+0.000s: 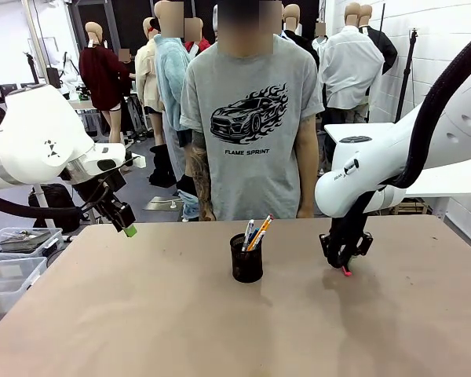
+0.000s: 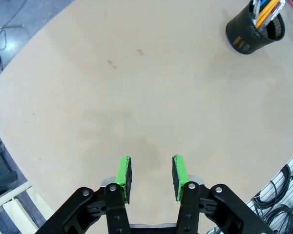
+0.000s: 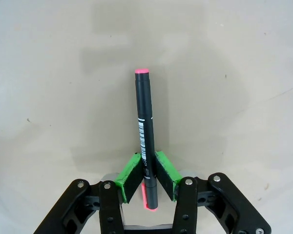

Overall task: Place the pens into the pen holder.
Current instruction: Pick up a writing instrument from the table and place it into the Pen holder.

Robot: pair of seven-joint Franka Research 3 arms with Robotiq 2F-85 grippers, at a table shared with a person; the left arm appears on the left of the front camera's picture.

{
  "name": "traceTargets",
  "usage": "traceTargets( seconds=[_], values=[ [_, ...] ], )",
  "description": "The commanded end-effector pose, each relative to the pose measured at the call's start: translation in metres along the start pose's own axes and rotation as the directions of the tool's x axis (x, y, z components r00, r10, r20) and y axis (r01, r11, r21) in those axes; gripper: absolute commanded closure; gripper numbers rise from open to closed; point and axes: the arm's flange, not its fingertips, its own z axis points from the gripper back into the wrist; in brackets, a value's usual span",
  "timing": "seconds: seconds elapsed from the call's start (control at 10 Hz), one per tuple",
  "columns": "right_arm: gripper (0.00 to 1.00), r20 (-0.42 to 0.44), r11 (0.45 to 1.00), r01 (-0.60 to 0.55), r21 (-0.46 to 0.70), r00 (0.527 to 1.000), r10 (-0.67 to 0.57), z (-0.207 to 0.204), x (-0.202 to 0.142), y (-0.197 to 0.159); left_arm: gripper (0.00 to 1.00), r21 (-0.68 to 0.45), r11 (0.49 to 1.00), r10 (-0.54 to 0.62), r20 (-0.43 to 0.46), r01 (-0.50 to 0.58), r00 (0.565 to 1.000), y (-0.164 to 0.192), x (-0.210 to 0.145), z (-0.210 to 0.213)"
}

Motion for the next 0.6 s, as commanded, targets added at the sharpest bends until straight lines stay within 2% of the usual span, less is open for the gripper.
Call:
traceTargets(
  seconds=[0.0,0.2,0.5],
  values=[
    [1.0,-0.048,0.998,-0.048,-0.032,0.998,0.046,0.004,0.004,0.0006,0.54,-0.002,1.0,-0.025,0.005,0.025,1.0,0.0034,-0.0015,0.0002],
    [1.0,-0.082,0.991,-0.088,-0.1,0.993,0.08,0.0095,0.0045,0.0016,0.54,-0.002,1.0,-0.025,0.005,0.025,1.0,0.0034,-0.0015,0.0002],
    [1.0,-0.057,0.986,-0.152,-0.071,0.987,0.148,0.008,-0.0047,0.0068,0.54,-0.002,1.0,-0.025,0.005,0.025,1.0,0.0034,-0.0015,0.0002]
  ],
)
